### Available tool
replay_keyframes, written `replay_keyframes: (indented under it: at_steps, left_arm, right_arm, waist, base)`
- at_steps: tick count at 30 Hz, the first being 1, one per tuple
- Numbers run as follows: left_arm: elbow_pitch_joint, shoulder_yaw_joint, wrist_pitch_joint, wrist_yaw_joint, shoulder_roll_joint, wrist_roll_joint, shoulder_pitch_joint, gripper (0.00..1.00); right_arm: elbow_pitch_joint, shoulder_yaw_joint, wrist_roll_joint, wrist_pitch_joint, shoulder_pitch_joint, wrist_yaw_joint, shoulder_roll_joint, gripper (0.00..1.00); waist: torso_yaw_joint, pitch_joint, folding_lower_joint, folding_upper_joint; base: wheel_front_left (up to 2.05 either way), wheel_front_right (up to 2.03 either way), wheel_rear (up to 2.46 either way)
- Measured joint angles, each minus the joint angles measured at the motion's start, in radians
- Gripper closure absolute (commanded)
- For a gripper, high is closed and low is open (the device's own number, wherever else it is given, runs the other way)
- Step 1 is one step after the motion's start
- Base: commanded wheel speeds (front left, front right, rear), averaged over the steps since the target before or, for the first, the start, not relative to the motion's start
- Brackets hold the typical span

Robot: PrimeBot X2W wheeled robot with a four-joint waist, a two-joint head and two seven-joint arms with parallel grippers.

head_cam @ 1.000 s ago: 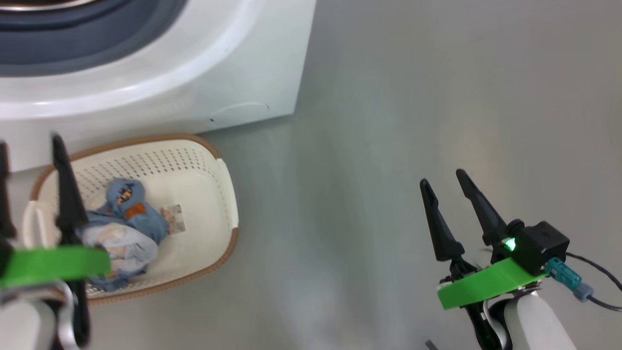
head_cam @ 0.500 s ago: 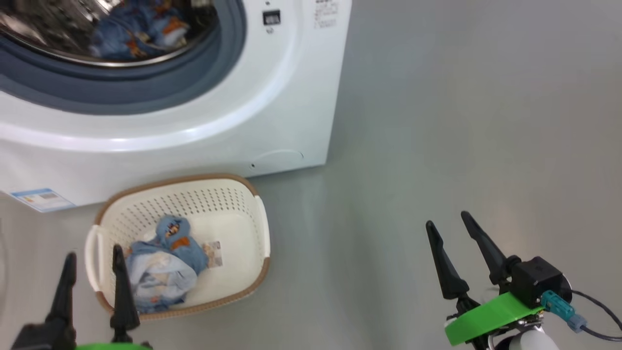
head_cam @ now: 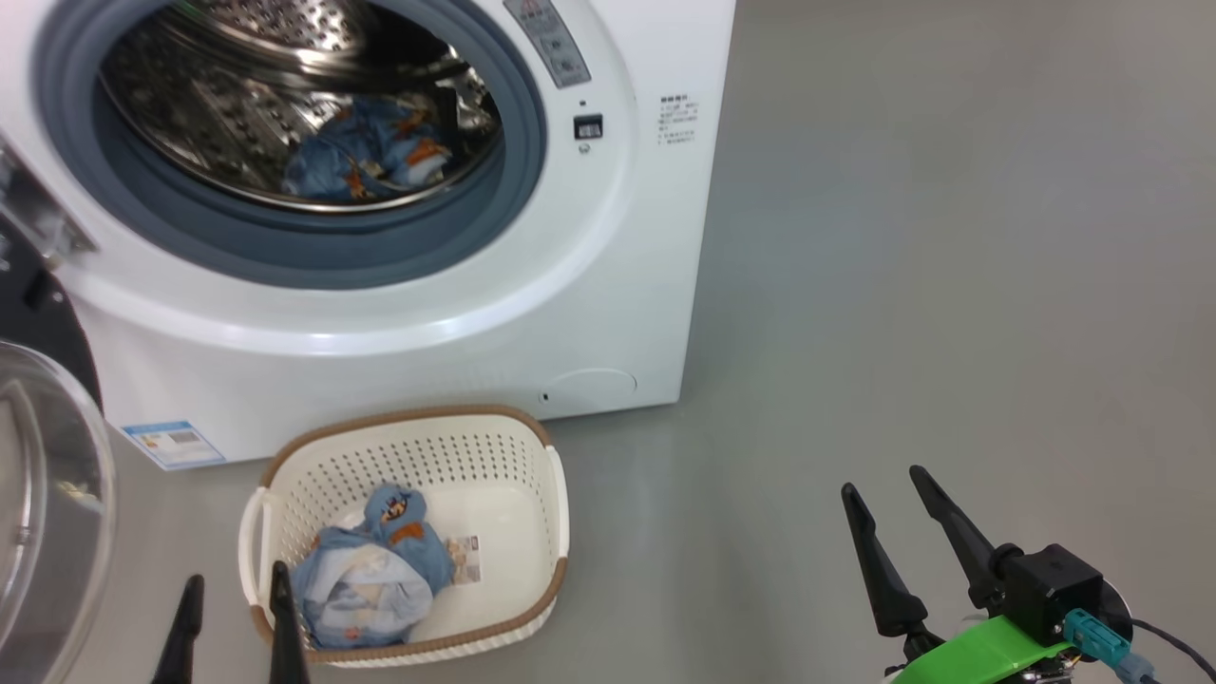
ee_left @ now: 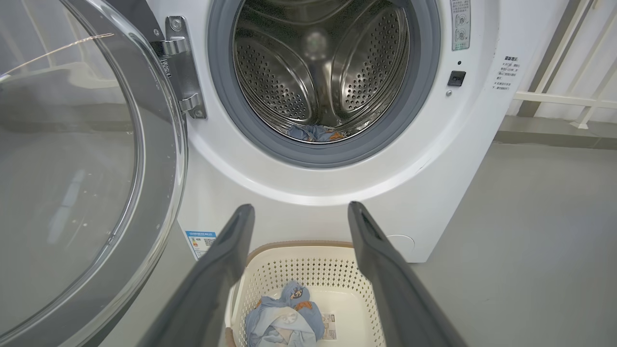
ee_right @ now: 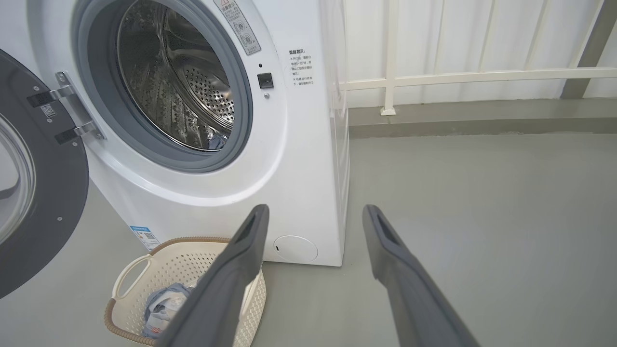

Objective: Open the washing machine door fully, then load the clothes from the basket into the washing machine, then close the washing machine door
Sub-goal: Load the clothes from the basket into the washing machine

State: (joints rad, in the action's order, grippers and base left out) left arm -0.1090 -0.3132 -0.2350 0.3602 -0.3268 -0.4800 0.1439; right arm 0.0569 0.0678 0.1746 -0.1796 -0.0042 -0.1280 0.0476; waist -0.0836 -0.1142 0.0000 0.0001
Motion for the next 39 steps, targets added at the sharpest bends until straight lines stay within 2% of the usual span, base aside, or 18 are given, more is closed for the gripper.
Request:
replay_keyframes:
  at_steps: [18, 39]
  left_arm:
    - [0.012, -0.014, -0.003, -0.002, 0.008, -0.006, 0.037, 0.0]
    - [0.003, -0.014, -0.002, 0.014, 0.005, -0.015, 0.038, 0.0]
  right_arm:
    - [-0.047, -0.009, -0.006, 0.039, 0.076, 0.0, 0.0, 0.0]
    - [-0.052, -0.01, -0.006, 0.046, 0.087, 0.0, -0.001, 0.0]
  waist:
    - [0.024, 0.108, 0.0, 0.0]
    - [0.042, 0.123, 0.0, 0.0]
  base:
    - [0.0, 0.0, 0.0]
    - [0.0, 0.0, 0.0]
